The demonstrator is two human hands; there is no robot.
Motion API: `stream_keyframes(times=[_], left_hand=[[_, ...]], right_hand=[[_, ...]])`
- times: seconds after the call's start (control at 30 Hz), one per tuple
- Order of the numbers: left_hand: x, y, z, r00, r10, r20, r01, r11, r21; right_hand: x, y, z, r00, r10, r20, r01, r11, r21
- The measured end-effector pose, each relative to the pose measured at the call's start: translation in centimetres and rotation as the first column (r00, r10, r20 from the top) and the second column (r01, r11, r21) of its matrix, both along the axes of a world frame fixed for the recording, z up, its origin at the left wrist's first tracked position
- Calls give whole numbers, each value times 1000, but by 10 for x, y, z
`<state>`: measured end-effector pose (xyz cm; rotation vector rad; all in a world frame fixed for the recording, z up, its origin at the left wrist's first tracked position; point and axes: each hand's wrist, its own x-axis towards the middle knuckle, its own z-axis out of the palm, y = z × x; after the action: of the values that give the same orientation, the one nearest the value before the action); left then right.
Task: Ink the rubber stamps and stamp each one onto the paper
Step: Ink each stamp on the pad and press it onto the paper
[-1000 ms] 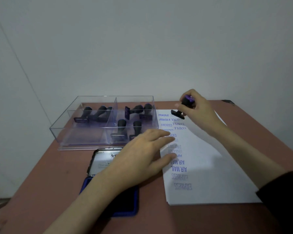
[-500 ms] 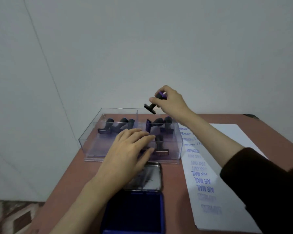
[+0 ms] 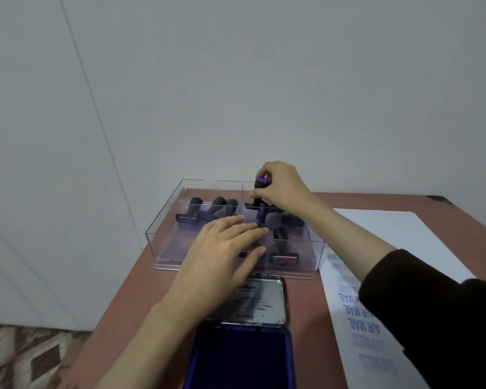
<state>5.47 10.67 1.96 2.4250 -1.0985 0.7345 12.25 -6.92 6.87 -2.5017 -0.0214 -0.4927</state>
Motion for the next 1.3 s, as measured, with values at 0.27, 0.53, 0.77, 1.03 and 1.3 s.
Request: stream_keyframes(times=[0.27, 0.53, 0.77, 1.03, 1.3], left_hand=[[0, 0, -1, 1000, -8, -3, 8, 1000, -18], [0, 0, -2, 1000, -10, 3, 11, 1000, -27], [0, 0, -1, 1000, -4, -1, 4, 1000, -27], [-1, 0, -1, 1000, -5, -2, 5, 1000, -27], [-2, 1, -1, 1000, 19, -7, -19, 1000, -13]], right_hand=[[2, 0, 1, 999, 36, -16, -35, 999, 28], [5, 2, 4, 994, 11, -111, -16, 999, -46], [4, 5, 4, 986, -16, -164, -11, 986, -167], [6, 5, 6, 991, -14, -135, -4, 991, -131], [-4, -3, 19, 964, -182, -193, 132, 960, -247]])
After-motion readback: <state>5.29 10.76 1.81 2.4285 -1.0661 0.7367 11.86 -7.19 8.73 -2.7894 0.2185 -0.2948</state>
